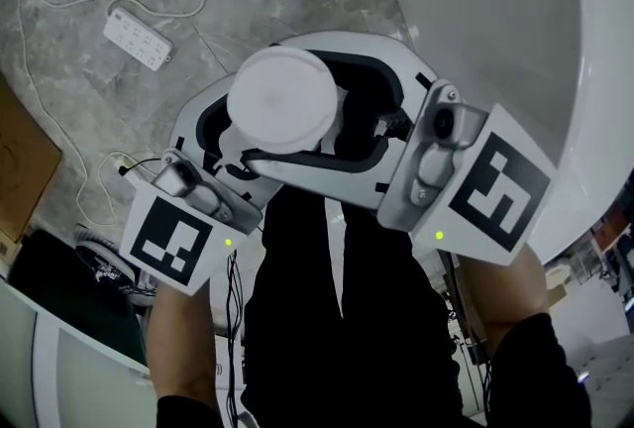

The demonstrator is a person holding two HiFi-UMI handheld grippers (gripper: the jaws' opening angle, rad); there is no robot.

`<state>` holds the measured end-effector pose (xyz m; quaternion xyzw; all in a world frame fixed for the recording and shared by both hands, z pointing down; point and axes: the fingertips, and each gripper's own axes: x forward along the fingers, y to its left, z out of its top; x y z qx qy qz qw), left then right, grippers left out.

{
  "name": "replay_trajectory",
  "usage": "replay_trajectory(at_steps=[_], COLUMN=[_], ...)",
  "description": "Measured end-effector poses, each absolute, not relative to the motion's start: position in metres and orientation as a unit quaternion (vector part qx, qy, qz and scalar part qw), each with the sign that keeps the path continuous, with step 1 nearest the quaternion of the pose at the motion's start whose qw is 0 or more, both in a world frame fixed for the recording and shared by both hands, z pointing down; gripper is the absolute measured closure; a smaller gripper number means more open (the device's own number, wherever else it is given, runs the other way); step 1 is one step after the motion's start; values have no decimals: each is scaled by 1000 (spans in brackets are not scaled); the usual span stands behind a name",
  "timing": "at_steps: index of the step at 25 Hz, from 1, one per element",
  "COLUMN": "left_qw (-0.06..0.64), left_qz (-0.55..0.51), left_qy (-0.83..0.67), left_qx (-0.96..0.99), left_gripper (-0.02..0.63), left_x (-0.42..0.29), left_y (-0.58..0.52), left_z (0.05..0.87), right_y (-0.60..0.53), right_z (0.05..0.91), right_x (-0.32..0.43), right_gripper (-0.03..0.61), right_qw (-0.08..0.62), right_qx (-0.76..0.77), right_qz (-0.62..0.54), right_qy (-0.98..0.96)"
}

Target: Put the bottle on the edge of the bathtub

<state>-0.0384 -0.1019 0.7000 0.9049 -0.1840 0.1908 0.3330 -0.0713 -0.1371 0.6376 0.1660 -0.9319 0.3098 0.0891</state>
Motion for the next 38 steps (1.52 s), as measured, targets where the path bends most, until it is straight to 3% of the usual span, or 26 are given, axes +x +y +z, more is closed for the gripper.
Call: replay_trajectory(at_steps=[6, 12, 19, 31, 38], left_qw=[378, 380, 371, 402, 372], left_qz=[155, 171, 201, 186, 173], left_qy=[-230, -251, -274, -285, -305], left_qx=[883, 874, 864, 850, 860], left_gripper=[302, 317, 368, 385, 437], left_x=[-49, -72, -90, -78, -65], left_y=[-102, -90, -112, -98, -119], left_z=[702, 723, 768, 827, 866], right_y=[-140, -148, -165, -152, -161], right_z=[649, 667, 736, 847, 883], right_x=[-63, -46, -21, 39, 62], right_gripper=[293, 293, 293, 293, 293], right_qw=[88, 67, 110, 165, 201], right_qx=[213, 252, 280, 340, 321], right_qz=[327, 345, 312, 335, 310], right_qy=[-916, -902, -901, -863, -872])
